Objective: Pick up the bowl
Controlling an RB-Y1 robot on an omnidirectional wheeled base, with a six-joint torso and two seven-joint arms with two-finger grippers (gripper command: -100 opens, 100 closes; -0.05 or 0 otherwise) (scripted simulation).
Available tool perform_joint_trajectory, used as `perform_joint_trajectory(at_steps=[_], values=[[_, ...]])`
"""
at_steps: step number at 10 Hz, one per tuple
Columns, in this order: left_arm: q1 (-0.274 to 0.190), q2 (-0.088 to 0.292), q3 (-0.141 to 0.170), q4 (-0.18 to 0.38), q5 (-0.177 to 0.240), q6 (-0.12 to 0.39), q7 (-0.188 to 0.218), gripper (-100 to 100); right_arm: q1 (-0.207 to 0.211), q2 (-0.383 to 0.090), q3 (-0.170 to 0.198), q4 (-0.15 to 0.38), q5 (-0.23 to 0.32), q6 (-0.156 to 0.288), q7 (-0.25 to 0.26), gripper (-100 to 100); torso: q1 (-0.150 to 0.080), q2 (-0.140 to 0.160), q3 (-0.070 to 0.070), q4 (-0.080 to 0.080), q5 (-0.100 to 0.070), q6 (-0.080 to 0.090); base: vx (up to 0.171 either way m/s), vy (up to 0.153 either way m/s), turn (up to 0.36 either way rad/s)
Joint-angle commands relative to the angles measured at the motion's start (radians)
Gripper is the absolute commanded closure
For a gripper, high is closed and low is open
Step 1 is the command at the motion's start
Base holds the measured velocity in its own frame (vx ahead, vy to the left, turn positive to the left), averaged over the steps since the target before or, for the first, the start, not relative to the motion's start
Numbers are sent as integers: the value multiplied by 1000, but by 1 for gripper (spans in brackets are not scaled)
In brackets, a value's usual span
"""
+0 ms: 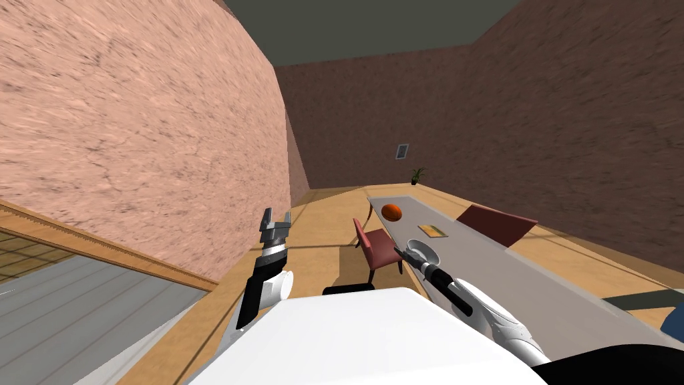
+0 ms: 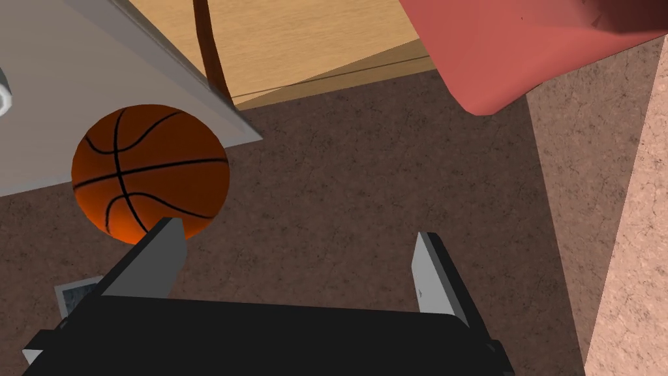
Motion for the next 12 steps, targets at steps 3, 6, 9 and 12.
perform_joint_trajectory(at_steps=[3,6,9,12], values=[[0,0,0,0,0,0,0,0,0,0,1,1,1,2,-1,-100,0,0,0,0,0,0,6,14,-19],[0,0,0,0,0,0,0,0,-3,-27,12,51,45,-2,2,-100,5,-4,-2,-1,1,-2,68,68,237],[0,0,0,0,0,0,0,0,-6,-53,23,124,89,-6,5,-100,1,-4,-2,-1,0,-1,44,21,114],[0,0,0,0,0,0,0,0,-13,-103,45,206,170,-13,10,-100,0,0,0,0,0,0,9,17,159]])
